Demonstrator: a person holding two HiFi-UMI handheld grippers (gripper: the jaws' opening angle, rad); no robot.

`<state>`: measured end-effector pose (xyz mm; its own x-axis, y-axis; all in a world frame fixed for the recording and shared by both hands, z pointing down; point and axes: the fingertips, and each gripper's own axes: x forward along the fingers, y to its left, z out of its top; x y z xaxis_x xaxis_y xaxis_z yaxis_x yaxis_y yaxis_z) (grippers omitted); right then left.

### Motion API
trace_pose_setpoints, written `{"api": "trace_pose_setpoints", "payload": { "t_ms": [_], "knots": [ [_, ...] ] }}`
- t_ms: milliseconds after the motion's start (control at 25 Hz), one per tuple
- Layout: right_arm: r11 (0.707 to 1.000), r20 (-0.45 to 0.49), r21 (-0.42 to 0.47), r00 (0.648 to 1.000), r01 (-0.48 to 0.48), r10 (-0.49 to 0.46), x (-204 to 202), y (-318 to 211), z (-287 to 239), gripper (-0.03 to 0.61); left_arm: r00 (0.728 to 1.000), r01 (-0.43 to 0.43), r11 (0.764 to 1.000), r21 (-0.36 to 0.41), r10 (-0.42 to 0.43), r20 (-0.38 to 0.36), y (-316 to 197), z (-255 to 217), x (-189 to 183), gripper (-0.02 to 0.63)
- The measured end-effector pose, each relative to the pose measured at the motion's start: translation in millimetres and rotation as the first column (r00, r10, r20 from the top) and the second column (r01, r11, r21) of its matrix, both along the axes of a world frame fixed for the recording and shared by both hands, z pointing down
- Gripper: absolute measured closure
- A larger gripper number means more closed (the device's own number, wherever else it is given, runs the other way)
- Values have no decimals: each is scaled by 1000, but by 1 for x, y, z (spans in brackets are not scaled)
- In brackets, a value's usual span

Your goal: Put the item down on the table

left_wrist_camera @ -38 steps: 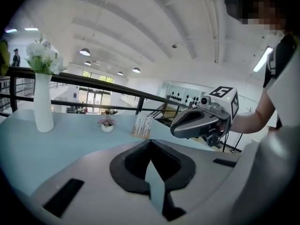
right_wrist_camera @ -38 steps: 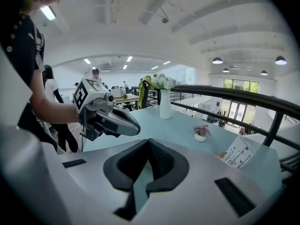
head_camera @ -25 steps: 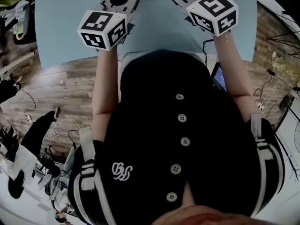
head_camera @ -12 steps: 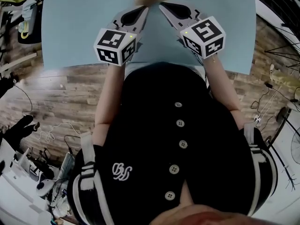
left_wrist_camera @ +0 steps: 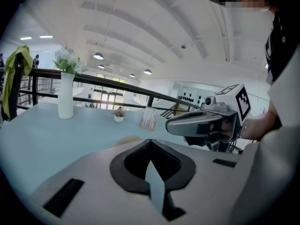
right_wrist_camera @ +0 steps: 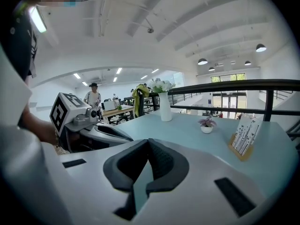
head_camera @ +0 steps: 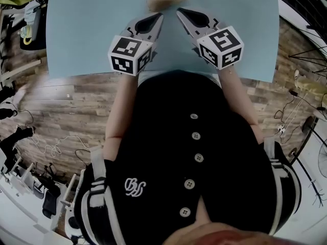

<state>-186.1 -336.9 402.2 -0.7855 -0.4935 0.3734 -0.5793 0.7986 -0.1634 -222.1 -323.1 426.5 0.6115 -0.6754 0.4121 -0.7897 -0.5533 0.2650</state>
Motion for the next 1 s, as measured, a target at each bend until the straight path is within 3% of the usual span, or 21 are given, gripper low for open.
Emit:
{"api": "trace_pose_setpoints", "payload": {
  "t_ms": [1000],
  "knots": [
    [999, -11, -33, 1000, -3, 2, 2, 6, 11, 566, 999, -33, 999, -11, 33, 7, 0, 6, 7, 604]
  ]
}}
